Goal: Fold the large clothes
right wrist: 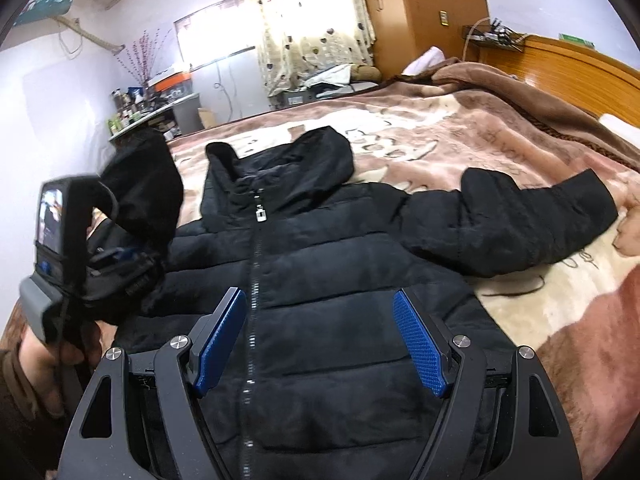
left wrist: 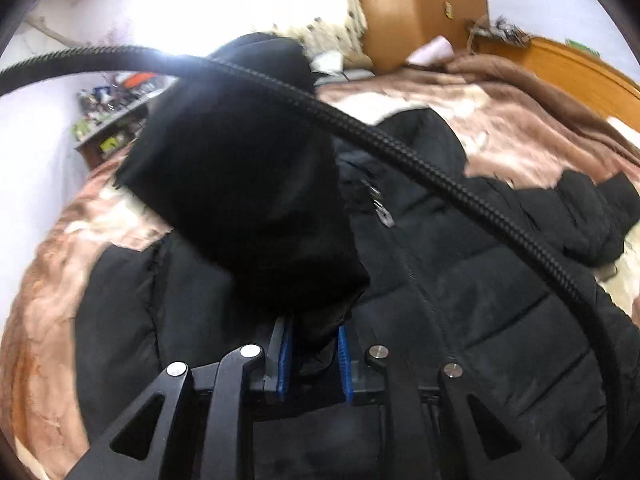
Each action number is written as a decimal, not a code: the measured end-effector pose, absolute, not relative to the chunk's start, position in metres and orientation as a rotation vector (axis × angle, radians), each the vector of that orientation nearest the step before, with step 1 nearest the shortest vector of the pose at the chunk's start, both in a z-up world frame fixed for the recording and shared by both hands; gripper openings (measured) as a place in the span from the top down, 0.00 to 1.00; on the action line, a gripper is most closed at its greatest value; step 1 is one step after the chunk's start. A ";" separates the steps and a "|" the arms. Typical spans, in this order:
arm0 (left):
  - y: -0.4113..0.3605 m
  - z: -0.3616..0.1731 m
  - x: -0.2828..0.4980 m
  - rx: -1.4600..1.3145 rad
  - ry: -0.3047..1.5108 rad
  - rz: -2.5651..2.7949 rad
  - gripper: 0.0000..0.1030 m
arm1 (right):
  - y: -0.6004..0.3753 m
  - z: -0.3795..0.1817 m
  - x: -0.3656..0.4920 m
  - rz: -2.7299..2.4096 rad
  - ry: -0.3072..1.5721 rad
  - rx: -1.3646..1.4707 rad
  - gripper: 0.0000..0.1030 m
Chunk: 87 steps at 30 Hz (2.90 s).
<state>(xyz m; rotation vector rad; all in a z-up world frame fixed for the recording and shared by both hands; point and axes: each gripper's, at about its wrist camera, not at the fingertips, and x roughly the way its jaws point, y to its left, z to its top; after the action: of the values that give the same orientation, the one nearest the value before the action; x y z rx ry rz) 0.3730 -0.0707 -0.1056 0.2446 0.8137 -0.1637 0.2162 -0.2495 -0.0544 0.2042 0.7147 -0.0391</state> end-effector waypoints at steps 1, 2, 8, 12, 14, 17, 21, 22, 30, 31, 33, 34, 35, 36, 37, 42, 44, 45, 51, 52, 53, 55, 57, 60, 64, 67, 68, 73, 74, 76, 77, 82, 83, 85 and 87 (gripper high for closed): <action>-0.076 -0.111 0.375 0.249 0.834 -0.187 0.80 | -0.254 -0.055 0.216 -0.049 0.716 0.203 0.26; -0.079 -0.117 0.375 0.252 0.851 -0.208 0.79 | -0.257 -0.056 0.217 -0.057 0.718 0.203 0.26; -0.087 -0.121 0.368 0.199 0.879 -0.354 0.43 | -0.272 -0.059 0.224 -0.077 0.729 0.202 0.26; -0.074 -0.111 0.364 0.127 0.876 -0.402 0.37 | -0.274 -0.065 0.237 -0.072 0.752 0.209 0.26; -0.061 -0.101 0.363 0.054 0.893 -0.427 0.37 | -0.274 -0.072 0.249 -0.048 0.779 0.216 0.26; -0.038 -0.086 0.356 -0.011 0.875 -0.422 0.36 | -0.272 -0.086 0.270 0.030 0.835 0.275 0.26; -0.002 -0.061 0.334 -0.020 0.790 -0.358 0.31 | -0.260 -0.108 0.302 0.159 0.906 0.354 0.26; 0.009 -0.056 0.331 -0.027 0.781 -0.326 0.30 | -0.254 -0.112 0.309 0.188 0.914 0.351 0.26; 0.074 -0.064 0.337 -0.084 0.819 -0.157 0.21 | -0.224 -0.144 0.353 0.249 1.010 0.355 0.51; 0.078 -0.068 0.339 -0.101 0.831 -0.143 0.21 | -0.222 -0.147 0.356 0.243 1.021 0.356 0.54; 0.084 -0.075 0.345 -0.124 0.841 -0.121 0.21 | -0.222 -0.151 0.360 0.235 1.037 0.373 0.64; 0.085 -0.078 0.348 -0.133 0.848 -0.103 0.21 | -0.224 -0.151 0.360 0.241 1.031 0.394 0.77; 0.084 -0.082 0.350 -0.130 0.851 -0.092 0.21 | -0.226 -0.150 0.360 0.246 1.023 0.404 0.85; 0.082 -0.086 0.354 -0.117 0.857 -0.086 0.21 | -0.228 -0.146 0.359 0.255 1.009 0.414 0.95; 0.080 -0.087 0.357 -0.110 0.864 -0.073 0.21 | -0.231 -0.141 0.355 0.266 0.986 0.420 0.97; 0.071 -0.092 0.365 -0.091 0.867 -0.087 0.21 | -0.247 -0.112 0.340 0.233 0.891 0.357 0.98; 0.068 -0.091 0.367 -0.087 0.858 -0.071 0.21 | -0.261 -0.101 0.335 0.185 0.862 0.350 0.98; 0.066 -0.092 0.369 -0.071 0.860 -0.060 0.21 | -0.268 -0.095 0.331 0.138 0.847 0.322 0.98; 0.049 -0.121 0.393 -0.022 0.984 -0.021 0.21 | -0.294 -0.099 0.327 0.012 0.877 0.257 0.98; 0.046 -0.128 0.396 -0.015 1.014 -0.012 0.21 | -0.295 -0.104 0.328 -0.003 0.894 0.242 0.98; 0.045 -0.132 0.399 -0.011 1.025 -0.004 0.21 | -0.295 -0.108 0.330 -0.010 0.901 0.238 0.98; 0.044 -0.141 0.400 0.001 1.018 0.025 0.21 | -0.299 -0.116 0.330 -0.017 0.922 0.251 0.98; 0.042 -0.146 0.403 0.007 1.037 0.031 0.21 | -0.302 -0.123 0.330 -0.026 0.937 0.258 0.98; 0.042 -0.150 0.407 0.009 1.055 0.035 0.20 | -0.300 -0.130 0.333 -0.047 0.967 0.235 0.94; 0.045 -0.132 0.398 -0.052 0.993 0.001 0.20 | -0.295 -0.108 0.322 -0.066 0.866 0.200 0.78; 0.040 -0.124 0.395 -0.019 0.970 0.015 0.20 | -0.282 -0.093 0.319 -0.007 0.789 0.194 0.54; 0.039 -0.125 0.395 -0.029 0.976 0.010 0.20 | -0.276 -0.094 0.321 0.015 0.797 0.192 0.51; 0.034 -0.133 0.390 -0.060 1.051 0.001 0.20 | -0.258 -0.134 0.341 0.016 0.992 0.111 0.49; 0.032 -0.130 0.386 -0.061 1.044 -0.003 0.20 | -0.263 -0.138 0.339 0.016 1.009 0.122 0.49; 0.025 -0.122 0.376 -0.039 1.019 -0.033 0.20 | -0.278 -0.133 0.330 0.014 0.982 0.191 0.49; 0.021 -0.119 0.372 -0.027 1.016 -0.031 0.20 | -0.289 -0.126 0.323 0.013 0.950 0.231 0.49; -0.006 -0.097 0.352 -0.040 0.969 -0.080 0.20 | -0.378 -0.089 0.287 -0.148 0.788 0.324 0.49; -0.013 -0.093 0.350 -0.046 0.960 -0.096 0.20 | -0.399 -0.085 0.281 -0.196 0.769 0.338 0.49; -0.027 -0.090 0.347 -0.033 0.949 -0.113 0.20 | -0.451 -0.081 0.263 -0.312 0.749 0.382 0.49; -0.049 -0.090 0.343 -0.012 0.949 -0.139 0.20 | -0.494 -0.080 0.247 -0.411 0.731 0.428 0.49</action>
<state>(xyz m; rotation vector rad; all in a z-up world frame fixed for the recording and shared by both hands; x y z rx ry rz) 0.3433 -0.0486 -0.0896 -0.0116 0.9487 -0.1387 0.2469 -0.4943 -0.0796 0.4279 0.7312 -0.4109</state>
